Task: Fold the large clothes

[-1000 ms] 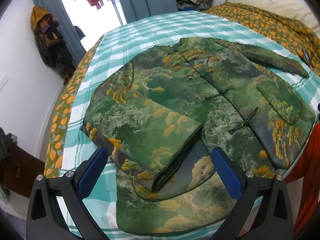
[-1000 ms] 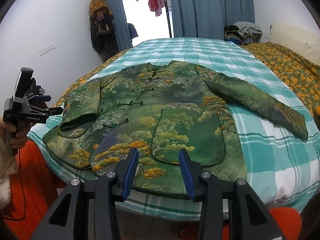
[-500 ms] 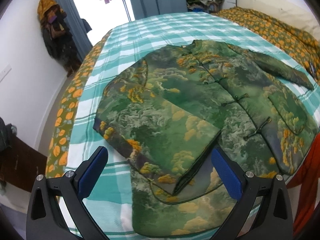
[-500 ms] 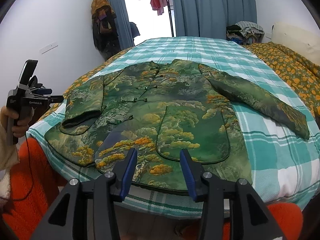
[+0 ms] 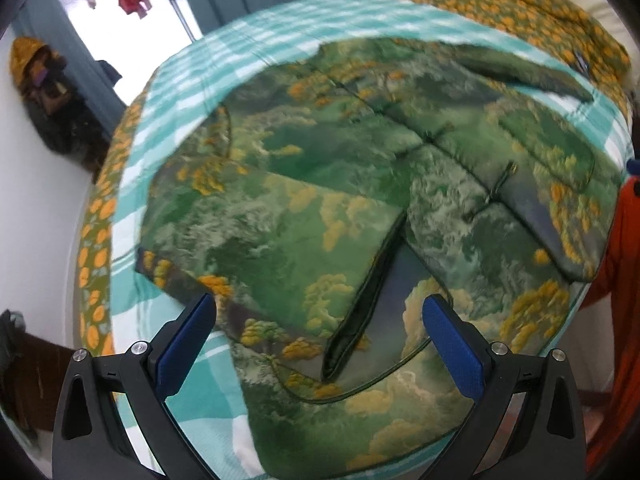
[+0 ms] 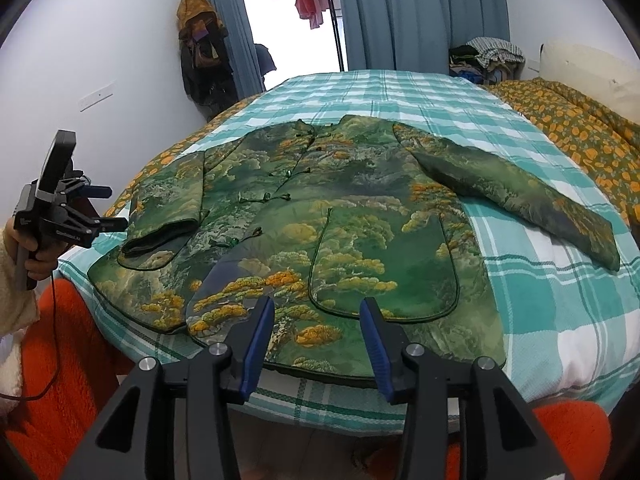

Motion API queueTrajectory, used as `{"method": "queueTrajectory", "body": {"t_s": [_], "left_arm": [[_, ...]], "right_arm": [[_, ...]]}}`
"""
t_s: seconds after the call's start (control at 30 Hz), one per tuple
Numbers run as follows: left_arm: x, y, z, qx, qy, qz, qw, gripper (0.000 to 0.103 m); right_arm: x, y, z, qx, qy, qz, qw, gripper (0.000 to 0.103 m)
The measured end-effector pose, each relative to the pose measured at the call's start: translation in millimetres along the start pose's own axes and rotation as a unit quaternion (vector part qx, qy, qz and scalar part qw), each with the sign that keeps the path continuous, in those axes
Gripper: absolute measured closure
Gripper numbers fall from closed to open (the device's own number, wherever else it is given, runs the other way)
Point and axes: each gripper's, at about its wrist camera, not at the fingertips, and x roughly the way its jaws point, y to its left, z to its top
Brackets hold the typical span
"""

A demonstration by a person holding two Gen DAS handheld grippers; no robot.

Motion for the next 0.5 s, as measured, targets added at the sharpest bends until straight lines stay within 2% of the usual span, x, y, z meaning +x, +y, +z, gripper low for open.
{"method": "queueTrajectory", "body": {"t_s": [0.1,0.17,0.2,0.23,0.27,0.3,0.37,0.43,0.5], "left_arm": [[28,-6,0,0.023,0.02,0.022,0.9993,0.0],[47,1,0,0.013,0.04,0.028,0.9987,0.009],[56,8,-1,-0.005,0.052,0.018,0.9985,0.027],[62,19,-2,-0.038,0.06,-0.013,0.9974,0.06],[62,29,-3,-0.07,0.059,-0.042,0.995,0.082],[56,42,-3,-0.111,0.052,-0.064,0.9904,0.095],[33,62,-3,-0.149,0.017,-0.068,0.9864,0.095],[-3,94,-3,-0.19,-0.025,-0.048,0.9802,0.095],[-33,137,-10,-0.242,-0.059,-0.013,0.9685,0.095]], "right_arm": [[2,7,0,-0.011,0.001,0.003,1.0,0.058],[2,10,0,-0.016,0.0,0.004,1.0,0.058],[2,11,0,-0.018,0.0,0.005,1.0,0.058],[2,12,-1,-0.018,0.001,0.005,1.0,0.058],[1,12,-1,-0.019,0.002,0.006,1.0,0.058],[1,11,-2,-0.019,0.002,0.005,1.0,0.058],[0,9,-2,-0.018,0.002,0.003,1.0,0.058],[-2,4,-2,-0.011,0.0,0.0,1.0,0.058],[-2,-1,-2,-0.002,-0.001,-0.002,1.0,0.058]]}}
